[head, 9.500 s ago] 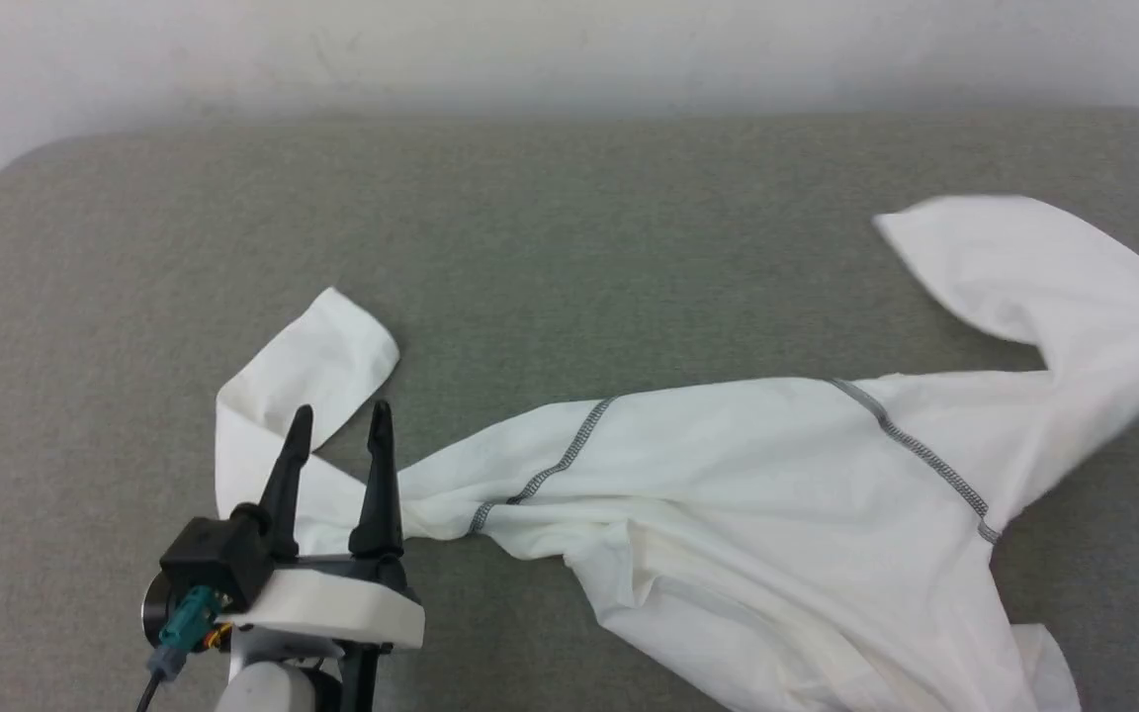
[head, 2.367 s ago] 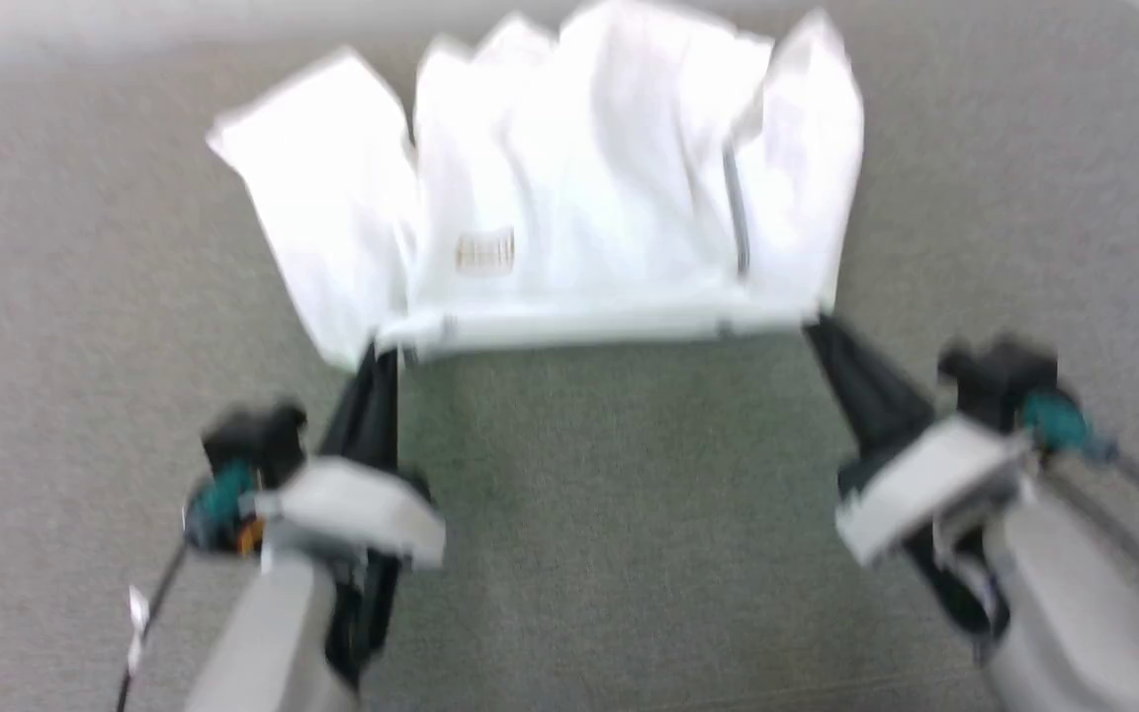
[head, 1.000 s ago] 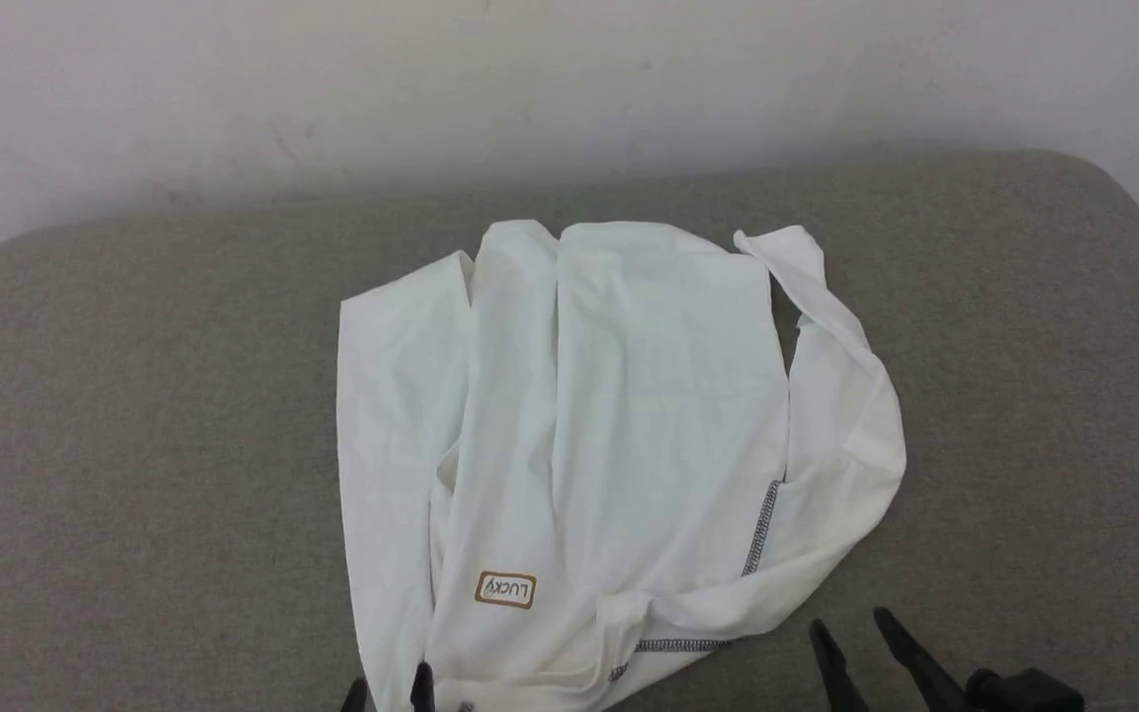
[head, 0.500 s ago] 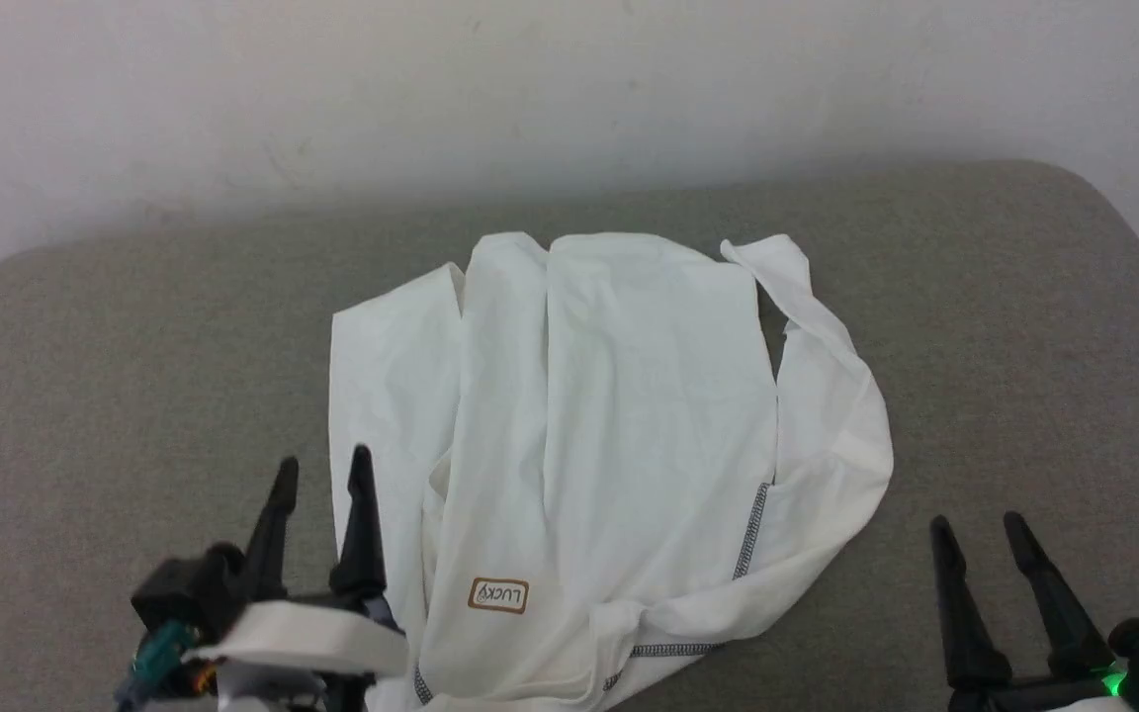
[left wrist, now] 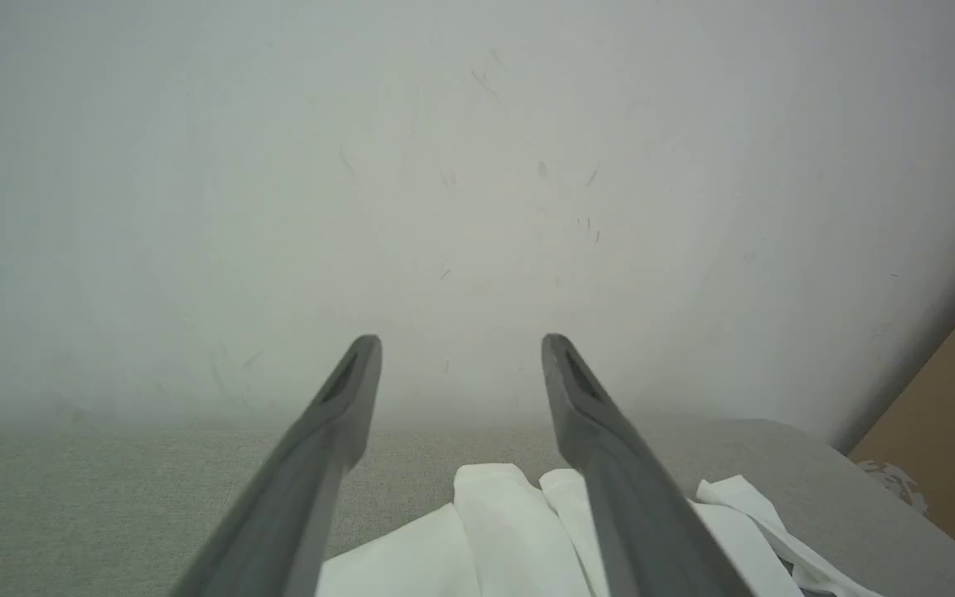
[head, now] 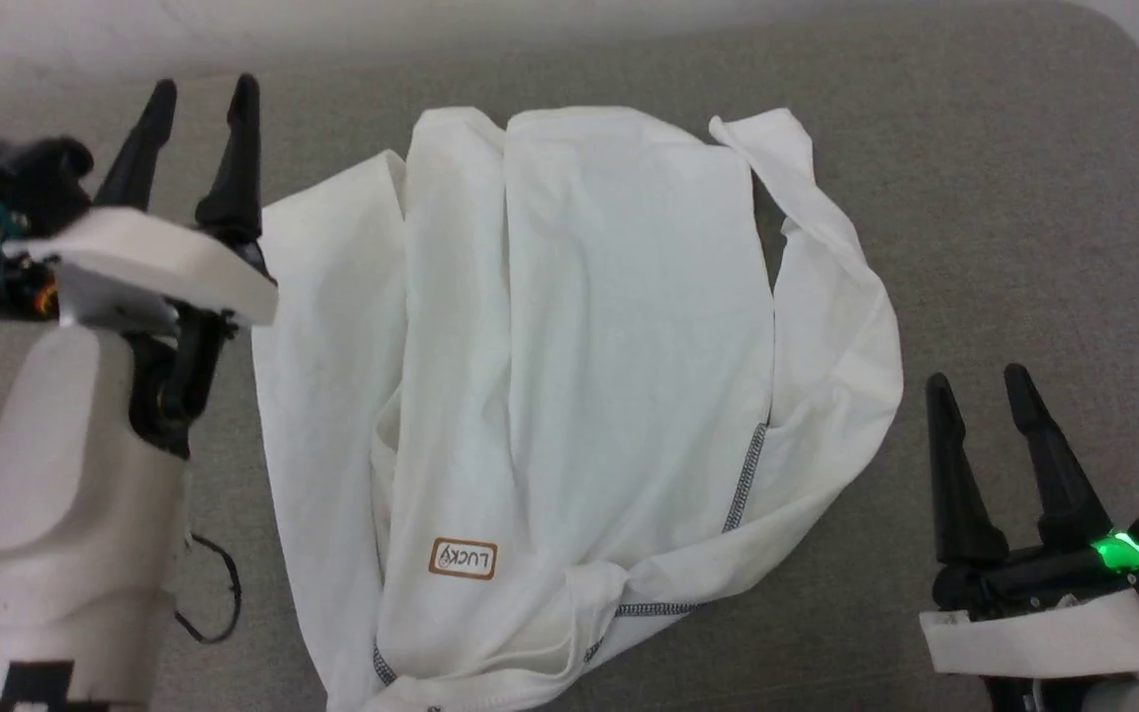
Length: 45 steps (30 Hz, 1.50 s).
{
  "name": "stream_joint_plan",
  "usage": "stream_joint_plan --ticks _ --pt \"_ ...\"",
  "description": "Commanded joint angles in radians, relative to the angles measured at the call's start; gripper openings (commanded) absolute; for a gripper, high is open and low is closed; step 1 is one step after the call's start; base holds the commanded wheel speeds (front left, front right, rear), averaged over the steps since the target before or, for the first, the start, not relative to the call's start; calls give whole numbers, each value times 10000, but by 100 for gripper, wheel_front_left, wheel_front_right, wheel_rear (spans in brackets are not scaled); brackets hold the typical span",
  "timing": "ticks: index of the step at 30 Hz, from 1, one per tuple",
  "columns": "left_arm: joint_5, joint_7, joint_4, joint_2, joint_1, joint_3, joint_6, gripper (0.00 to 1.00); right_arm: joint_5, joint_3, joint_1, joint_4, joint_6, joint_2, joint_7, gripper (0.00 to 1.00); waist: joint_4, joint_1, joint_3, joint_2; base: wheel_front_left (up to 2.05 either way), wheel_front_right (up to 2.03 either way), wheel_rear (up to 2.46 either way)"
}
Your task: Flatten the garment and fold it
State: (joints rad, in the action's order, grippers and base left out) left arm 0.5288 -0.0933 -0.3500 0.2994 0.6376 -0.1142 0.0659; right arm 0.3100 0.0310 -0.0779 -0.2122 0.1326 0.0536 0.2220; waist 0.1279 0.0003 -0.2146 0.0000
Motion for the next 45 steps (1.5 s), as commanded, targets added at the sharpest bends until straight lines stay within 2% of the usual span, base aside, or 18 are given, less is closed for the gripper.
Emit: stream_joint_plan --ticks 1,8,14,20,26,27,28,29,32,36,38,41,45 --pt "98 317 -301 173 441 -112 144 100 77 71 242 -28 -19 -32 69 100 464 -3 -1319 0 0 0 0" --pt "630 3358 -2371 1166 2665 -718 535 100 238 457 986 190 -19 -33 261 100 1042 -3 -2503 0 0 0 0" --pt "1046 5909 -3464 1879 3418 -1417 627 100 411 665 1285 417 -19 -33 355 100 1433 -3 -3019 0 0 0 0" --pt "1037 7236 -4072 2408 3349 -2033 641 100 507 773 1417 585 -19 -33 387 100 1649 -3 -3278 0 0 0 0" --pt "144 7965 -4475 2622 3140 -2980 449 100 628 827 1536 660 -19 -33 395 100 1701 -3 -3385 0 0 0 0" --pt "113 8252 -4602 2592 3091 -3096 444 75 651 843 1552 677 -19 -33 395 100 1704 -3 -3374 0 0 0 0" --pt "168 8538 -4713 2521 3058 -3144 434 33 667 855 1565 690 -19 -33 396 100 1699 -3 -3362 0 0 0 0" --pt "213 8836 -4809 2456 3028 -3201 426 0 672 865 1573 705 -19 -33 396 100 1693 -3 -3338 0 0 0 0" --pt "366 9312 -4856 2273 2988 -3258 397 0 647 866 1565 768 -19 -33 396 100 1648 -3 -3216 0 0 0 0" --pt "472 8988 -4709 2124 2933 -3169 309 0 633 807 1512 855 -19 -33 397 100 1549 -3 -2976 0 0 0 0" --pt "406 8292 -4509 2062 2913 -3082 140 0 620 711 1448 925 -19 -33 397 100 1431 -3 -2734 0 0 0 0" --pt "294 6760 -4172 1886 2829 -2810 -352 0 598 504 1299 1044 -19 -33 397 100 1187 -3 -2216 0 0 0 0" --pt "294 4980 -3588 1397 2599 -2524 -803 0 516 119 987 1219 -19 -33 389 100 715 -3 -1332 0 0 0 0"
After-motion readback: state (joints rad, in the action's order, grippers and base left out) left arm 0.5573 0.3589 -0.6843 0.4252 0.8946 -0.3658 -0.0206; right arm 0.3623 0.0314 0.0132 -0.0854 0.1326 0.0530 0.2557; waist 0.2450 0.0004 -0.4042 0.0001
